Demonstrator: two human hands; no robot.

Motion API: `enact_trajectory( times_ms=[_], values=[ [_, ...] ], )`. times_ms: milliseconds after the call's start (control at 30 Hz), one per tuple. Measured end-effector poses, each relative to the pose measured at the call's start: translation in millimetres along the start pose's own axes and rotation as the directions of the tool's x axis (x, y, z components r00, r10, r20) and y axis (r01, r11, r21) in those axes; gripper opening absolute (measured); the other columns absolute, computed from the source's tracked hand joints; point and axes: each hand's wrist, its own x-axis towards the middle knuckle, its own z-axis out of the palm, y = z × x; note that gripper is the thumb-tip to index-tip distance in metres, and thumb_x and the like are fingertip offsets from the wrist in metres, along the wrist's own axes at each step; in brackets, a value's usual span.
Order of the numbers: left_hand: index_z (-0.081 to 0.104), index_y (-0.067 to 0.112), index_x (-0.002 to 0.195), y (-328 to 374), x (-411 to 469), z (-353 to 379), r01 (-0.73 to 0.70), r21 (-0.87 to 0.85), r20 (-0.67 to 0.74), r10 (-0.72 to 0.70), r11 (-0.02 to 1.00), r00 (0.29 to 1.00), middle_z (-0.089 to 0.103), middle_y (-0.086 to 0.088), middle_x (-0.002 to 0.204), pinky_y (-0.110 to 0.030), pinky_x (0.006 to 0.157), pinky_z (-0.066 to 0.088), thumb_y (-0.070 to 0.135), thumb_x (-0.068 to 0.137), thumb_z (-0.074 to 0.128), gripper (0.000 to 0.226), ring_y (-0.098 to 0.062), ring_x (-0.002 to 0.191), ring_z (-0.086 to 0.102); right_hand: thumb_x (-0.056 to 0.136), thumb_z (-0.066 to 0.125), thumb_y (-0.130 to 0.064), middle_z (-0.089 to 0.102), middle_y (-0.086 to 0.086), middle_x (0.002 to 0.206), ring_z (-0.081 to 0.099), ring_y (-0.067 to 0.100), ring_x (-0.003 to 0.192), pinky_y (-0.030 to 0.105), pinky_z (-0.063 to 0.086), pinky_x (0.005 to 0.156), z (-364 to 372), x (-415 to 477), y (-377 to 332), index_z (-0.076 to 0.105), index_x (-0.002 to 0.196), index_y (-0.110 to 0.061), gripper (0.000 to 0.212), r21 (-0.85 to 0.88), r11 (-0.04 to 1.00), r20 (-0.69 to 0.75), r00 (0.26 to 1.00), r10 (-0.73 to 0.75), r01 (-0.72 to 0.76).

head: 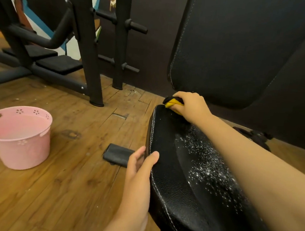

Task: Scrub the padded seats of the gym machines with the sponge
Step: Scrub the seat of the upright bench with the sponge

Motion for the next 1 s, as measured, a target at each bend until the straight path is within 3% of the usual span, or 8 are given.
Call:
enact_trajectory(
  times_ms=[167,333,433,500,633,733,800,1000],
  values=[
    [0.060,0.038,0.122,-10,-32,-5,-0.007,-0.018,-0.005,0.007,1.000,1.000,0.063,0.007,0.128,-0.042,0.107,0.042,0.041,0.059,0.078,0.066,-0.015,0.119,0.058,0.088,0.065,-0.040,0.065,0.000,0.117,0.059,0.020,0.108,0.035,0.047,0.092,-12,-25,-40,0.060,0.122,-0.026,0.037,0.167,0.972,0.114,0.976,-0.188,0.167],
    [0.056,0.020,0.131,-2,-44,-23,0.019,-0.019,0.079,-0.017,1.000,0.997,0.067,-0.002,0.122,-0.034,0.096,0.050,0.024,0.060,0.076,0.074,-0.016,0.110,0.065,0.088,0.066,-0.033,0.065,-0.006,0.106,0.057,0.009,0.097,0.023,0.046,0.085,-30,-79,-53,0.064,0.115,-0.021,0.030,0.307,0.927,0.172,0.946,-0.275,0.214],
    [0.053,0.017,0.135,3,-55,-31,0.028,0.023,0.138,-0.031,0.999,0.990,0.064,-0.002,0.128,-0.039,0.106,0.044,0.020,0.059,0.076,0.080,-0.016,0.115,0.062,0.087,0.069,-0.026,0.067,-0.004,0.101,0.061,0.006,0.094,0.018,0.048,0.083,-50,-104,-36,0.067,0.105,-0.017,0.021,0.533,0.845,0.291,0.930,-0.223,0.036],
    [0.051,0.019,0.136,2,-55,-35,0.036,0.043,0.166,-0.043,0.998,0.985,0.060,-0.002,0.134,-0.040,0.111,0.039,0.021,0.059,0.078,0.081,-0.017,0.121,0.057,0.086,0.069,-0.024,0.069,-0.001,0.096,0.063,0.011,0.090,0.028,0.052,0.081,-61,-112,-17,0.068,0.098,-0.017,0.014,0.628,0.774,0.196,0.978,-0.066,-0.073],
    [0.053,0.027,0.123,0,-49,-29,0.038,0.115,0.139,-0.054,0.993,0.989,0.059,-0.001,0.131,-0.039,0.109,0.038,0.023,0.083,0.072,0.045,-0.017,0.120,0.056,0.089,0.067,-0.026,0.066,0.002,0.097,0.061,0.018,0.090,0.026,0.049,0.071,-77,-111,20,0.064,0.098,-0.016,0.014,0.501,0.845,0.004,0.976,0.217,-0.189],
    [0.049,0.020,0.120,5,-41,-15,0.027,0.234,0.057,-0.042,0.972,0.998,0.058,0.000,0.113,-0.028,0.079,0.044,0.030,0.094,0.060,0.031,-0.013,0.099,0.056,0.089,0.066,-0.027,0.061,0.002,0.099,0.056,0.016,0.091,0.025,0.041,0.069,-75,-106,37,0.061,0.106,-0.014,0.022,0.370,0.885,0.033,0.956,0.292,-0.283],
    [0.045,0.017,0.117,13,-32,-7,0.014,0.319,0.029,-0.024,0.948,0.999,0.054,0.000,0.104,-0.027,0.068,0.038,0.034,0.096,0.057,0.030,-0.011,0.089,0.051,0.089,0.065,-0.026,0.061,0.003,0.102,0.055,0.017,0.092,0.028,0.040,0.073,-67,-101,42,0.060,0.109,-0.014,0.024,0.365,0.880,0.031,0.949,0.314,-0.303],
    [0.037,0.023,0.128,28,10,9,-0.077,0.403,0.136,0.024,0.912,0.990,0.055,0.001,0.106,-0.029,0.067,0.048,0.029,0.096,0.058,0.039,-0.017,0.093,0.059,0.086,0.069,-0.022,0.062,0.004,0.114,0.057,0.019,0.101,0.029,0.043,0.079,-45,-66,44,0.057,0.120,-0.019,0.036,0.334,0.930,-0.091,0.977,0.194,-0.154]
  ],
)
